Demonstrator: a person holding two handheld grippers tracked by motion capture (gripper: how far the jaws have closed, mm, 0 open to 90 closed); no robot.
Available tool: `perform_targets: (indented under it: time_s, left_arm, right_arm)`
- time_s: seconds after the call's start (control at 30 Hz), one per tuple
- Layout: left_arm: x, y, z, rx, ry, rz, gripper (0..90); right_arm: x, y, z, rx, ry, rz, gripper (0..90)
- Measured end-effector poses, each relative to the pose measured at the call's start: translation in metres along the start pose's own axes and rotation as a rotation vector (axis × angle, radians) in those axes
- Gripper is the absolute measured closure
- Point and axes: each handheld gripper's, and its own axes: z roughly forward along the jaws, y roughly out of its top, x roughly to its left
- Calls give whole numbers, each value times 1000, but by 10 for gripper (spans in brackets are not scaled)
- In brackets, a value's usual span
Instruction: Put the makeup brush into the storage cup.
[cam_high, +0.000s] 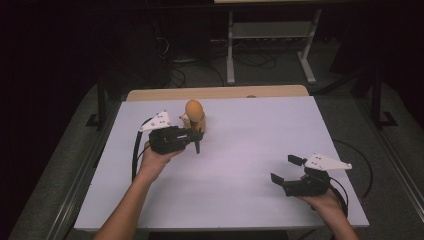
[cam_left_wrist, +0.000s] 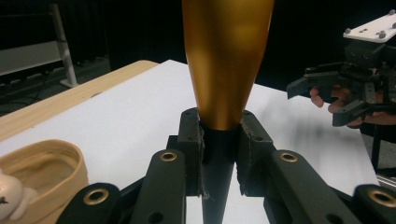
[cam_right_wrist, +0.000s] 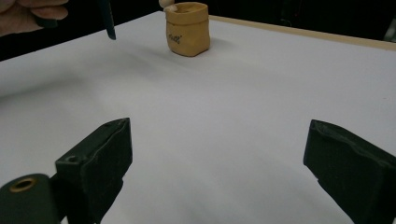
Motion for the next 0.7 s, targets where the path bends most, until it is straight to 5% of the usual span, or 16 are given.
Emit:
perform_targets:
  time_s: [0.7]
  left_arm:
    - [28, 19, 6, -37, 62, -3, 744]
  right_arm:
    - [0, 1, -1, -15, -12, -9, 72]
